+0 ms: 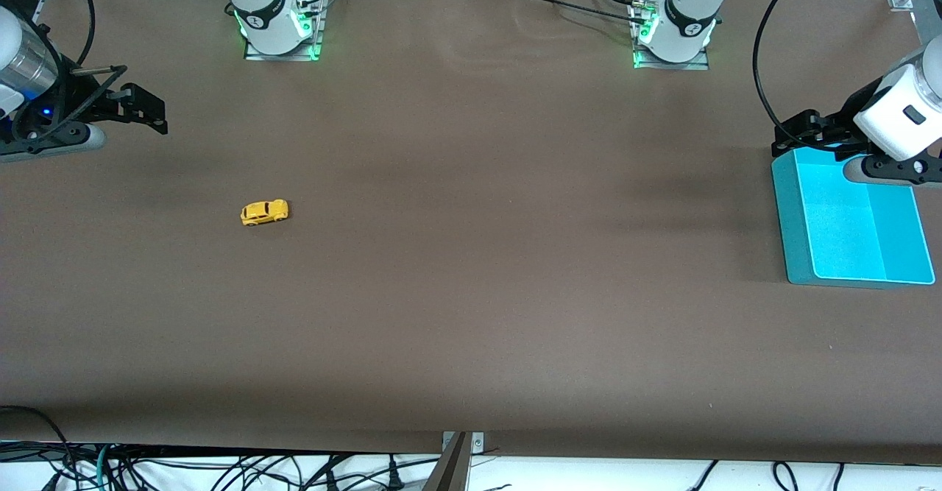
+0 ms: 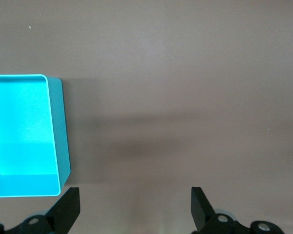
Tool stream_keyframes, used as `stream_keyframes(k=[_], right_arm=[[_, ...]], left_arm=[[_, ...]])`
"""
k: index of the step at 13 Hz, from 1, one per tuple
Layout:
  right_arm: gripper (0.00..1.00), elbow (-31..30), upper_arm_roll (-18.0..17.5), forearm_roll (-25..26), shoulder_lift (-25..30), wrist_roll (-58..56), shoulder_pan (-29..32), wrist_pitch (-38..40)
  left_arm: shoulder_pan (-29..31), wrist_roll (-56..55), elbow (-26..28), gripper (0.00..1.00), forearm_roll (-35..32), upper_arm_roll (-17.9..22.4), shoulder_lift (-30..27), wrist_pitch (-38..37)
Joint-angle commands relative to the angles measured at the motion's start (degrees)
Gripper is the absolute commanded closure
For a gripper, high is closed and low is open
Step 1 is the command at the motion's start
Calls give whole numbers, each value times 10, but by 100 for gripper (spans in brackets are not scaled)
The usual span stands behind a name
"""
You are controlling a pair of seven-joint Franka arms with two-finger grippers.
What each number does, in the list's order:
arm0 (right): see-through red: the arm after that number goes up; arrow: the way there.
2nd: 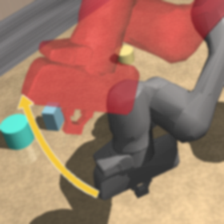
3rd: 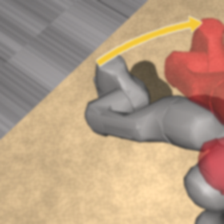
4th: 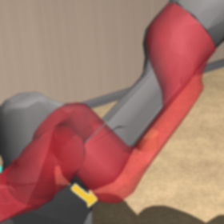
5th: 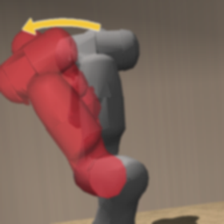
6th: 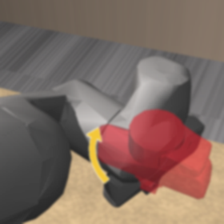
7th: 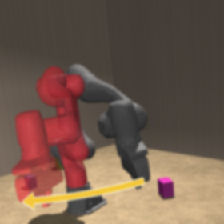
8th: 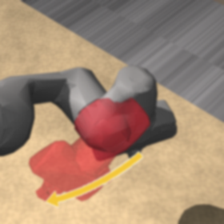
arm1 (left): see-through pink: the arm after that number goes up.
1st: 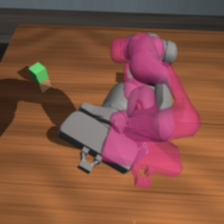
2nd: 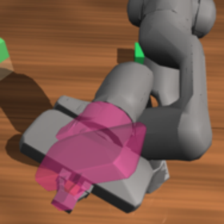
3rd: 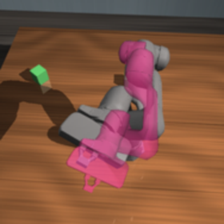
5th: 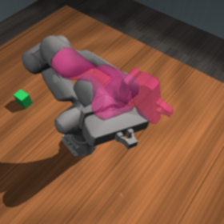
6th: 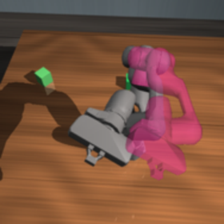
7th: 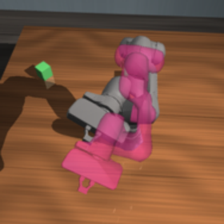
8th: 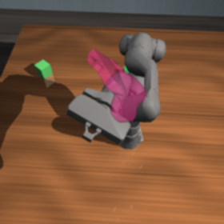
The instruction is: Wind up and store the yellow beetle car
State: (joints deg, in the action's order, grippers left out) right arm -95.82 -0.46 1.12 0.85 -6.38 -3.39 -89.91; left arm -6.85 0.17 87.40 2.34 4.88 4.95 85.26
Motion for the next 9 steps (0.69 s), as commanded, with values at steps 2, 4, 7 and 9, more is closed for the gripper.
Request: stream_keyframes(k=[2,4,7,9], right_arm=[[0,2,0,-2,1,-6,1,3],[0,2,-1,-3,3,-5,1,8],[0,3,1,-5,6,-6,0,13],[0,-2,-2,-5,6,-5,0,12]], left_arm=[[3,-1,-14,0,-3,0,7,-4],[2,-1,-14,0,-2,-1,7,-4],[2,-1,-14,0,-2,-1,7,-4],[2,-1,-14,0,-3,-1,7,-4]])
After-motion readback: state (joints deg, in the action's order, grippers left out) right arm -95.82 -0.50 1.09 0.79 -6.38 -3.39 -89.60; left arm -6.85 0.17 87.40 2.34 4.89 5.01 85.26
